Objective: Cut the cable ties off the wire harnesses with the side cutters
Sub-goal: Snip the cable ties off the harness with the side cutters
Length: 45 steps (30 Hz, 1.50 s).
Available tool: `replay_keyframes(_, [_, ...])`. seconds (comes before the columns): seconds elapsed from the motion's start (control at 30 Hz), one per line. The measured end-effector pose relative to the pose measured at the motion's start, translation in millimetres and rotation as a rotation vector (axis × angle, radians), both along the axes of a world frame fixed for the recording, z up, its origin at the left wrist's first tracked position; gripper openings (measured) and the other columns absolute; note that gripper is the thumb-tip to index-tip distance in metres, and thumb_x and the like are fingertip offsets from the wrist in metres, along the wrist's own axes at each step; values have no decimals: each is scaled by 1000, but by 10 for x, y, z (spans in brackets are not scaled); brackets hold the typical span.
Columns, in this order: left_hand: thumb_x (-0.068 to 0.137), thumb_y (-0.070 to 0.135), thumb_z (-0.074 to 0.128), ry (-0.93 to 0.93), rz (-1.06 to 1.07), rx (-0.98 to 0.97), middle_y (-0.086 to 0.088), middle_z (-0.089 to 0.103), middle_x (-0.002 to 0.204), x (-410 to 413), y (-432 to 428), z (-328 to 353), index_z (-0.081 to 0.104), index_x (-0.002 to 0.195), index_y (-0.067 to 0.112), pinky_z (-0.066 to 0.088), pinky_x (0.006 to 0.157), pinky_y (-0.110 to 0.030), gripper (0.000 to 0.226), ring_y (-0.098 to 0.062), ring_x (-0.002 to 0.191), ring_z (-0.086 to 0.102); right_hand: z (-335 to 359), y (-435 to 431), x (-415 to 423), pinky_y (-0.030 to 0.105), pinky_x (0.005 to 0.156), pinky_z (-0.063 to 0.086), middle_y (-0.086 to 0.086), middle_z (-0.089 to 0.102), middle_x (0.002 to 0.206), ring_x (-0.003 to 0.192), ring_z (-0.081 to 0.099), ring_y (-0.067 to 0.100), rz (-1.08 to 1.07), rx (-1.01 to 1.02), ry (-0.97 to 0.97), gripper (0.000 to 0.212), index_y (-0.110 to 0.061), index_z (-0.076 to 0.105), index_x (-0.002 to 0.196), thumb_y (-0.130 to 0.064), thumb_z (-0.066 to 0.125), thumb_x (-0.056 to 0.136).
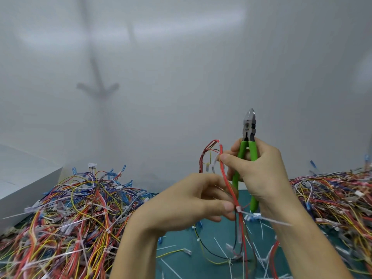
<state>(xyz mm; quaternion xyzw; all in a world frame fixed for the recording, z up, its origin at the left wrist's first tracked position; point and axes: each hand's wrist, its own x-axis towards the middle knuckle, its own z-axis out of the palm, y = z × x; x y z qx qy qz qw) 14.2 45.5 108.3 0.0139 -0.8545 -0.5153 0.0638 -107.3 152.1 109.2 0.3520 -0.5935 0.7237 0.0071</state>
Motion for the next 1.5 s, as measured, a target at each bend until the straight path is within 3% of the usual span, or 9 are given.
replay_keyframes(0.17, [92,0,63,74,8,53,3,69,78,-11,33,21,60,95,8,53,84,-30,10,-6,75,64,-25,-18,-43,27,49,53,-3,60,54,47,59,18,-28,-3,-16,21,-9,59,81,-4,79,78])
replay_keyframes(0.43, [94,0,59,151,82,172,-3,69,87,-18,20,18,69,100,3,58,86,-32,12,-13,84,67,-42,-40,-79,36,52,54,-3,56,49,46,56,16,-43,-19,-67,18,-9,59,78,-4,76,82])
replay_keyframes(0.6, [92,-2,58,242,273,276,0,69,73,-33,-20,9,73,90,6,61,76,-34,17,-13,68,66,-20,-27,-44,45,59,58,19,65,68,52,60,21,28,86,-66,17,-5,62,82,-11,78,79])
replay_keyframes(0.73, [93,-5,55,291,424,401,-4,62,66,-90,-63,-17,72,88,1,61,66,-30,19,-12,56,61,-24,-10,-8,34,58,55,0,73,72,55,59,14,100,312,44,19,-12,67,84,-26,78,78])
replay_keyframes(0.9, [97,-7,40,333,523,573,-3,48,68,-130,-48,16,72,92,-3,36,39,-16,33,-8,44,33,-50,-28,30,51,73,57,1,73,79,61,60,18,90,467,166,9,-22,67,82,-32,68,83])
replay_keyframes(1.0, [101,2,42,382,523,684,-4,43,72,-143,-53,43,69,98,-5,24,36,-15,29,-7,46,24,-39,-14,56,46,73,57,-3,74,80,60,60,8,102,525,209,14,-27,66,82,-40,65,85])
replay_keyframes(1.1, [101,12,47,447,501,777,-5,44,72,-126,-75,53,69,96,-5,22,38,-15,29,-6,46,24,-16,22,80,35,70,54,-9,74,78,58,61,0,80,629,272,30,-24,65,86,-52,57,87])
replay_keyframes(1.2, [98,12,51,483,500,813,-6,46,72,-98,-102,63,67,89,-4,24,38,-15,24,-6,45,27,4,44,118,37,76,52,-3,71,79,76,64,14,18,765,379,45,-23,62,91,-65,48,86])
replay_keyframes(1.5, [95,12,59,492,563,725,-7,55,72,-82,-151,51,71,87,6,39,39,-18,15,-7,43,45,71,106,192,34,63,41,-3,57,70,70,53,15,-17,833,490,52,-25,59,89,-72,36,87])
